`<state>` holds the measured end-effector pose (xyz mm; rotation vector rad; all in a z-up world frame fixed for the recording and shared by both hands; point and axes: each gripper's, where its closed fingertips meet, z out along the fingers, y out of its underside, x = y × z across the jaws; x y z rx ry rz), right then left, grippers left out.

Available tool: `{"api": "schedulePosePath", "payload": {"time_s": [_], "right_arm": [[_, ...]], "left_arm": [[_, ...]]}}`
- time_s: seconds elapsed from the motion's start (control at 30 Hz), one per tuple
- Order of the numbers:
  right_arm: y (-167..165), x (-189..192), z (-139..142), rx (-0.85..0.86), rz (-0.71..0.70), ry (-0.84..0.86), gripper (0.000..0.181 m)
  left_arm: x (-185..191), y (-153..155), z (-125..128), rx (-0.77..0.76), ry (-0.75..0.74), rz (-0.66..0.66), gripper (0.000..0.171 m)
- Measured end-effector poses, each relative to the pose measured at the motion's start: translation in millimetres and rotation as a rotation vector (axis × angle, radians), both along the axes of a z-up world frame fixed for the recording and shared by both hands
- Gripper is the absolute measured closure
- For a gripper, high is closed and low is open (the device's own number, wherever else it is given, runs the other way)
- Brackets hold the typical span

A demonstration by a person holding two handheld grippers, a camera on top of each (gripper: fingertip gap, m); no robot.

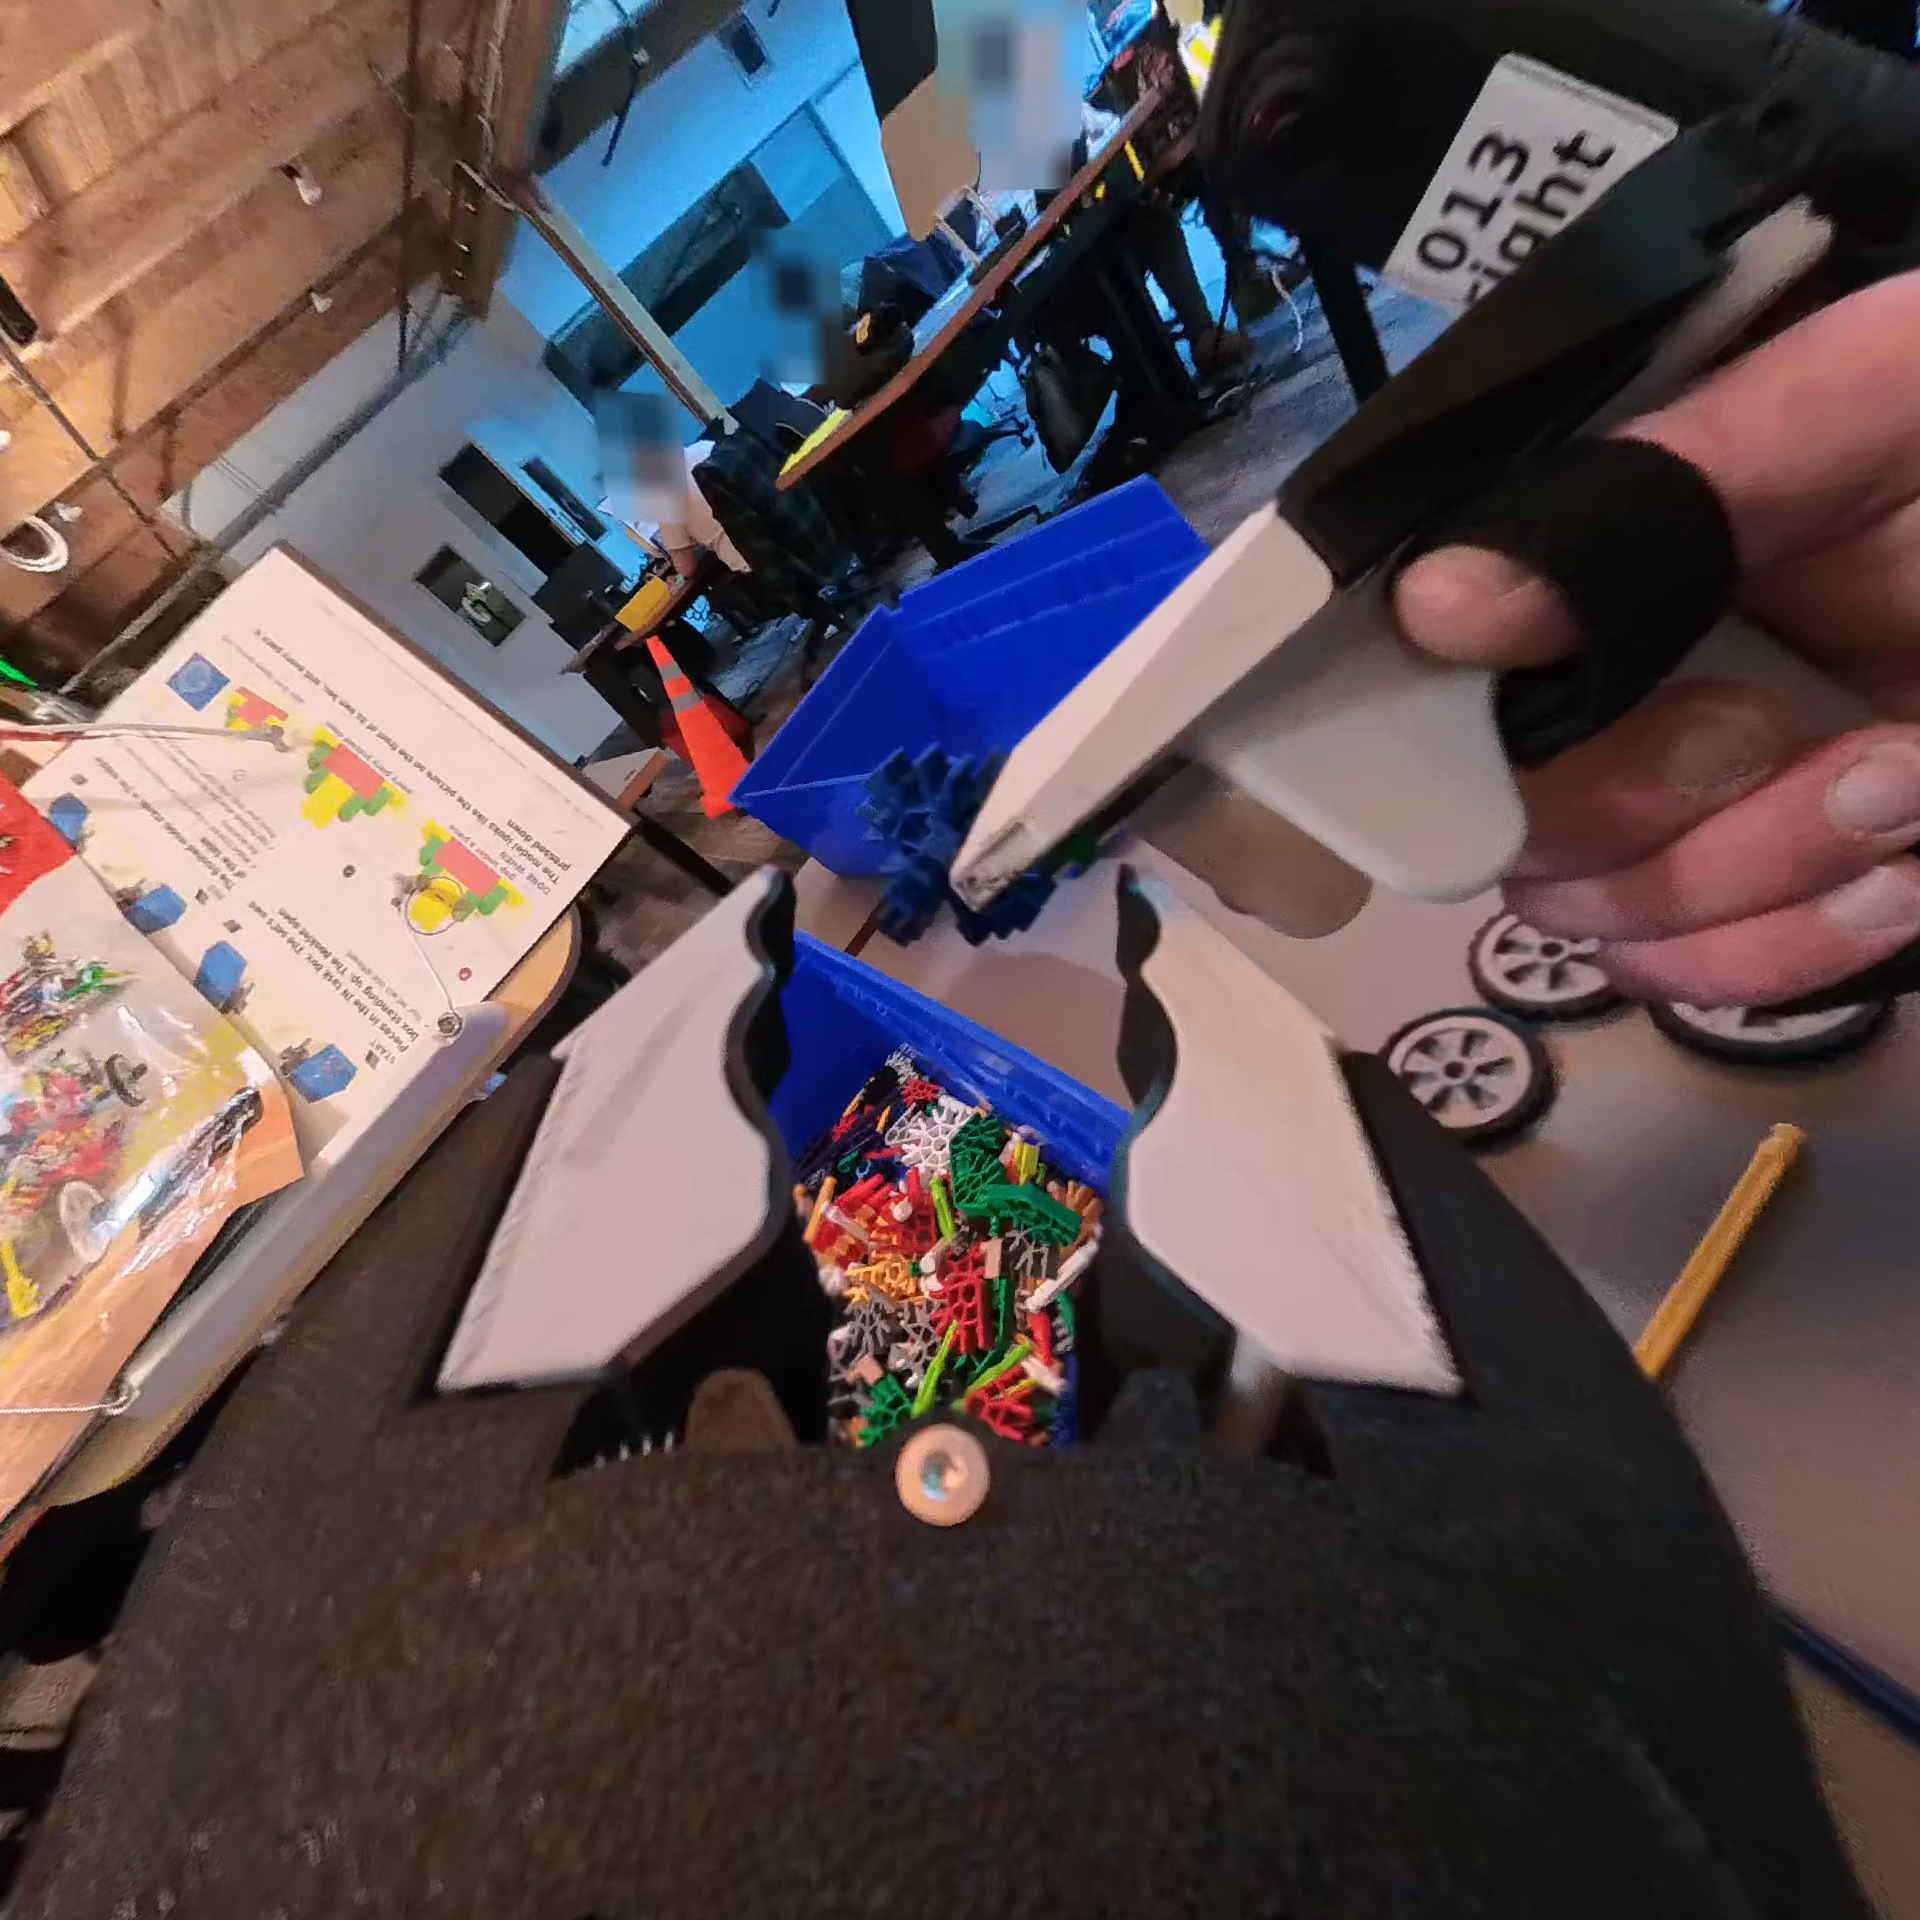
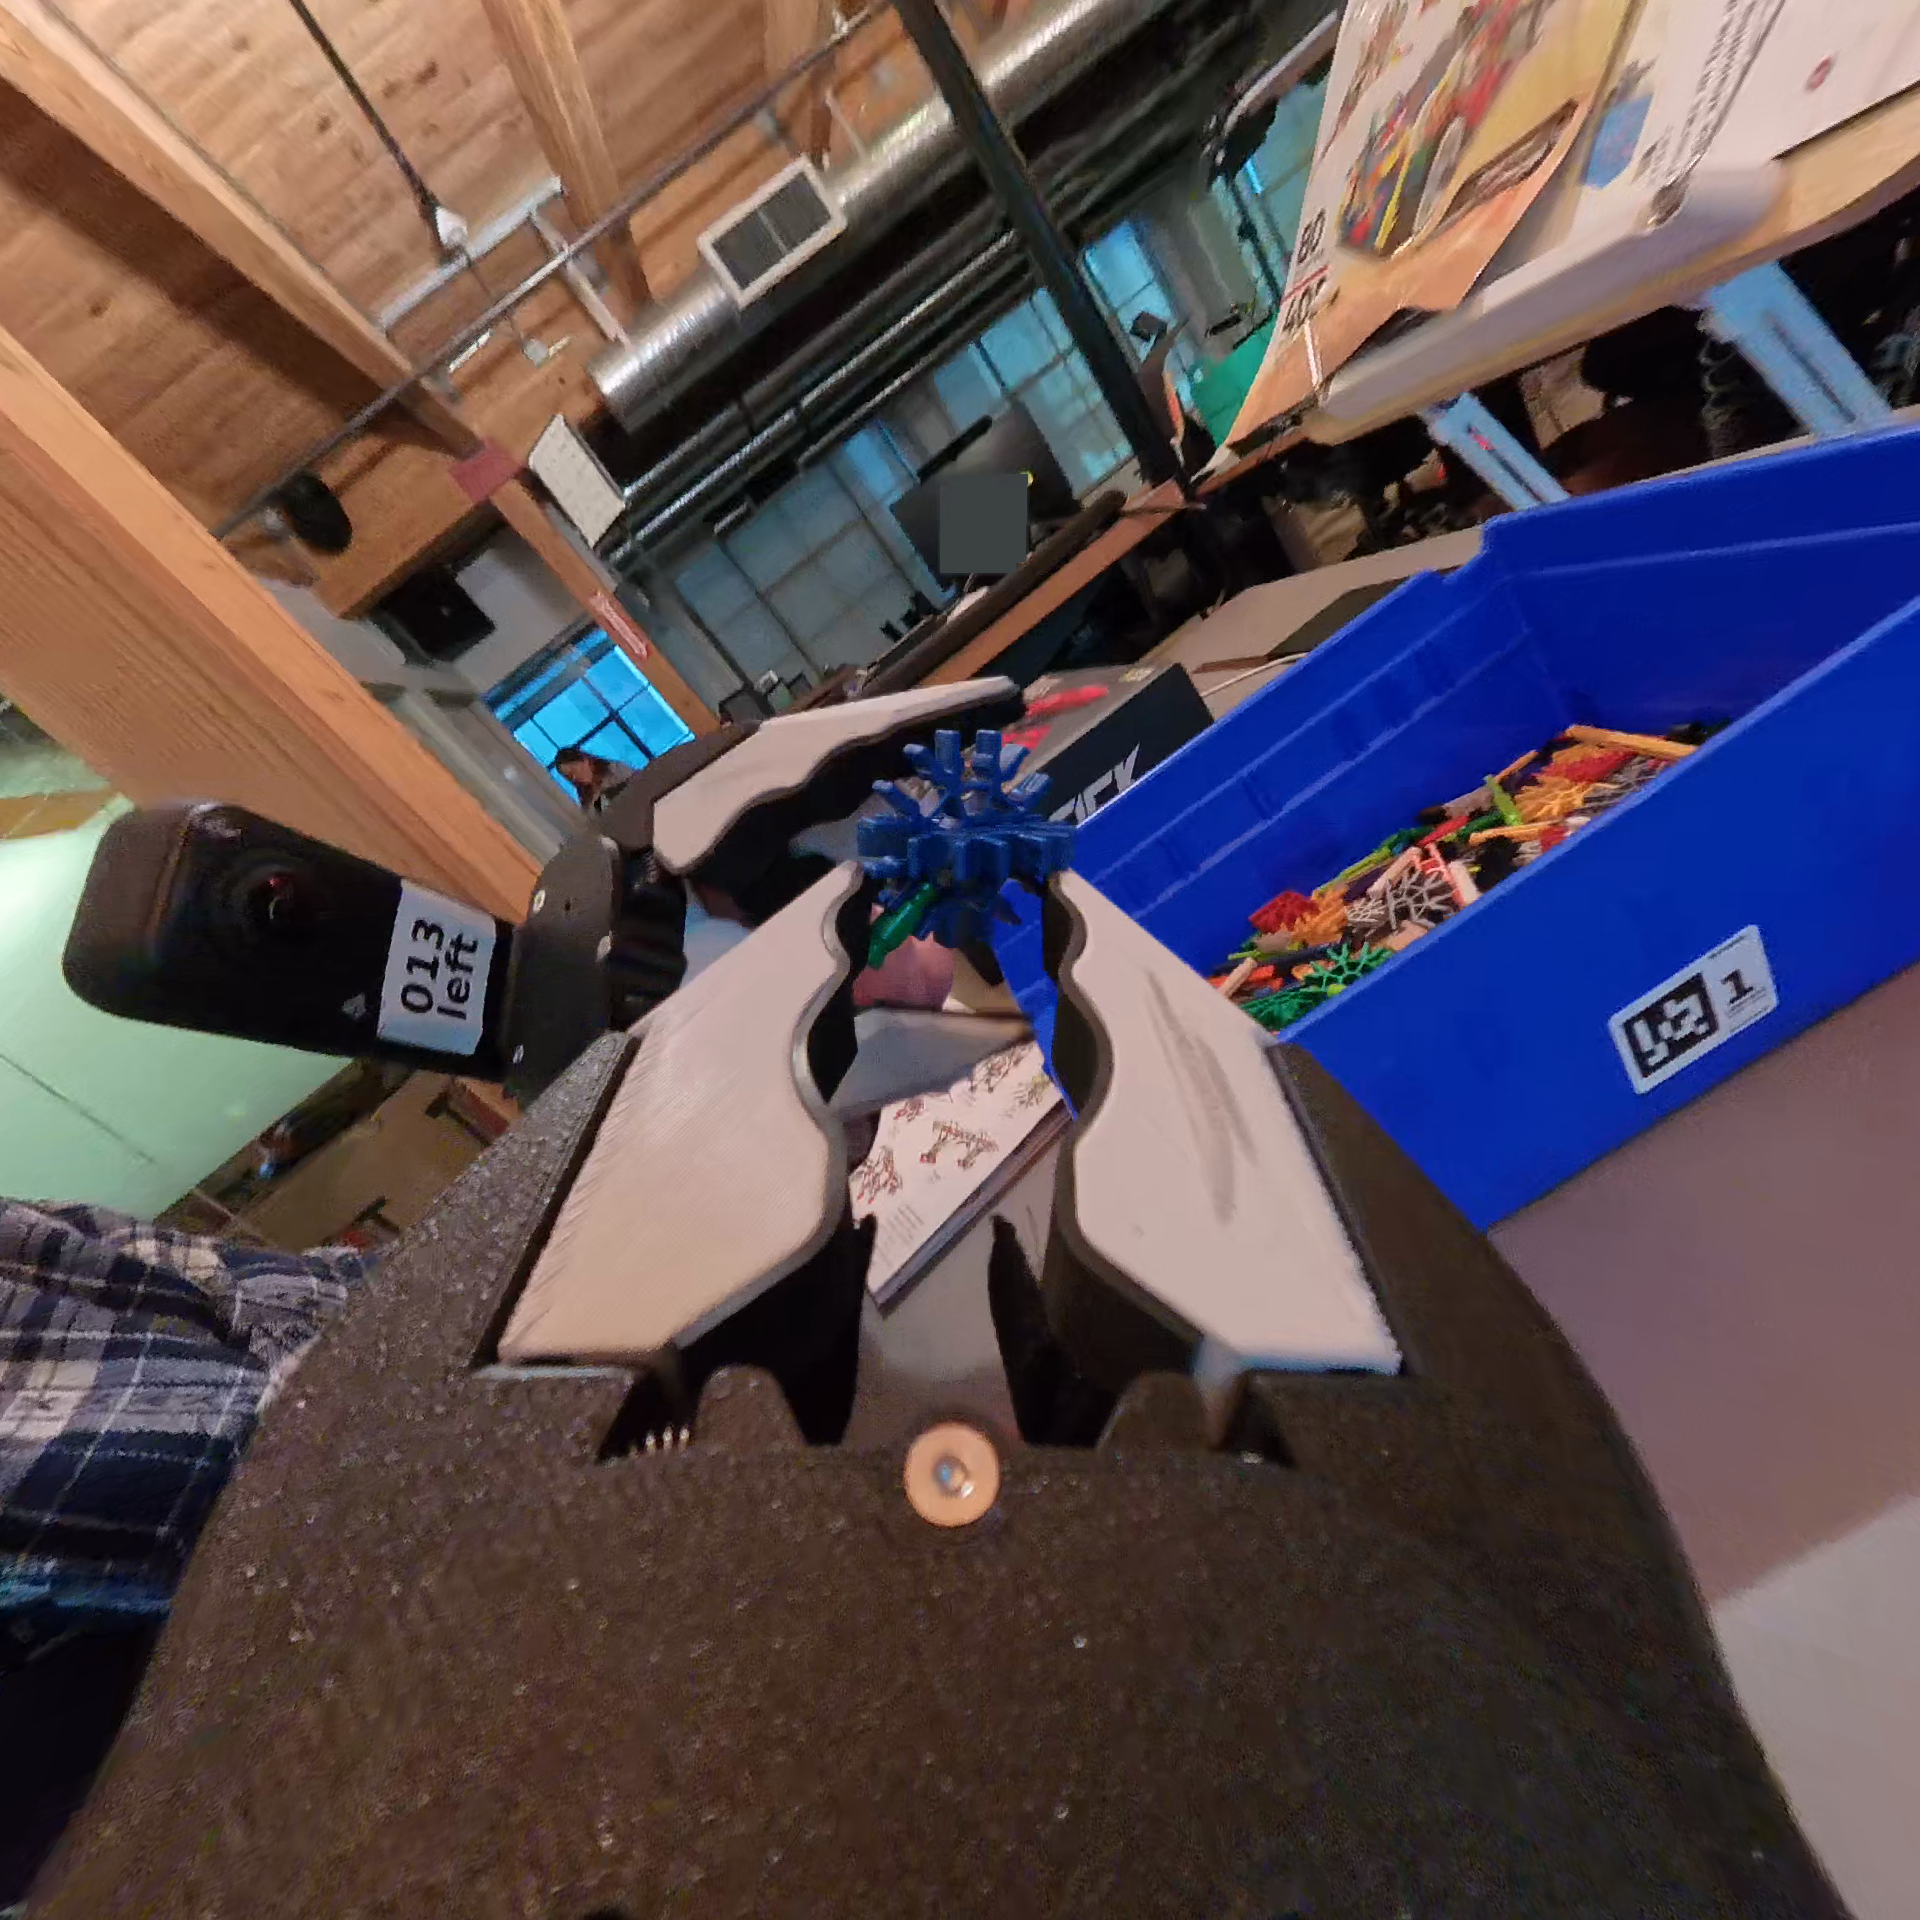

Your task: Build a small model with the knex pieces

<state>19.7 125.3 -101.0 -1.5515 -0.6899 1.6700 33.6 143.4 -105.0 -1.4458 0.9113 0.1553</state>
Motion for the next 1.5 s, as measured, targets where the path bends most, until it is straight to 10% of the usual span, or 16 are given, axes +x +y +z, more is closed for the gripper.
{"api": "schedulePosePath", "payload": {"time_s": [0.13,0.57,1.07,1.23,1.5], "right_arm": [[-8.2,-4.9,-2.9,0.056,0.021,-0.048,0.149],[-18.6,-3.8,4.9,0.096,0.069,-0.053,0.145],[-4.3,9.2,-0.3,0.172,-0.012,-0.144,0.141],[-20.6,8.3,9.1,0.075,0.131,-0.045,0.117],[-50.6,5.2,33.6,0.056,0.283,0.143,0.151]], "left_arm": [[0.1,-2.4,-4.5,-0.029,0.005,-0.049,0.139],[3.0,-13.1,3.9,-0.103,-0.291,-0.244,0.139],[-6.6,-8.5,-3.6,0.065,-0.005,-0.112,0.140],[10.9,-36.3,14.3,0.008,-0.263,-0.387,0.140],[8.0,-68.2,44.0,-0.207,-0.757,-0.810,0.140]]}}
